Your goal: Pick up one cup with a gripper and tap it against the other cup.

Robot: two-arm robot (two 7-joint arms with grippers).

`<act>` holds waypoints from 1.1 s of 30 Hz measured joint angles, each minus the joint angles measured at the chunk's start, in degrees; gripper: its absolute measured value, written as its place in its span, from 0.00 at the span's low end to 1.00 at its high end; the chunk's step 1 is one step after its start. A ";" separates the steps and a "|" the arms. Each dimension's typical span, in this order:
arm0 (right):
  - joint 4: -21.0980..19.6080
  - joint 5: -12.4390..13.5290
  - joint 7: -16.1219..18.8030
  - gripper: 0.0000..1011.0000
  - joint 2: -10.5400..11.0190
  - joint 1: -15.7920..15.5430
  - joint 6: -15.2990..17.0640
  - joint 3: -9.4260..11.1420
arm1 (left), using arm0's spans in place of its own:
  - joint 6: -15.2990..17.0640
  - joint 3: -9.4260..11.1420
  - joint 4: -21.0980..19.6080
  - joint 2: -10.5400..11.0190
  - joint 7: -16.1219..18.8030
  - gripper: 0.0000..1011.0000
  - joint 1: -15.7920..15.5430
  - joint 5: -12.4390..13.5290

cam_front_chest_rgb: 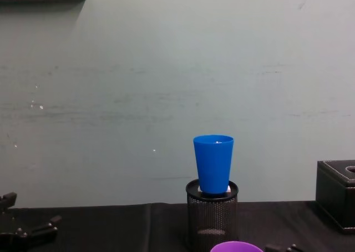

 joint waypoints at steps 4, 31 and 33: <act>0.84 -0.31 0.59 0.99 -1.01 0.69 0.55 0.00 | 0.00 0.00 0.00 0.00 0.00 0.99 0.00 0.00; 5.51 -3.56 2.73 0.99 -6.06 3.23 0.90 1.70 | 0.00 0.00 0.00 0.00 0.00 0.99 0.00 0.00; 5.73 -3.68 2.95 0.99 -6.40 3.24 0.70 1.94 | 0.00 0.00 0.00 0.00 0.00 0.99 0.00 0.00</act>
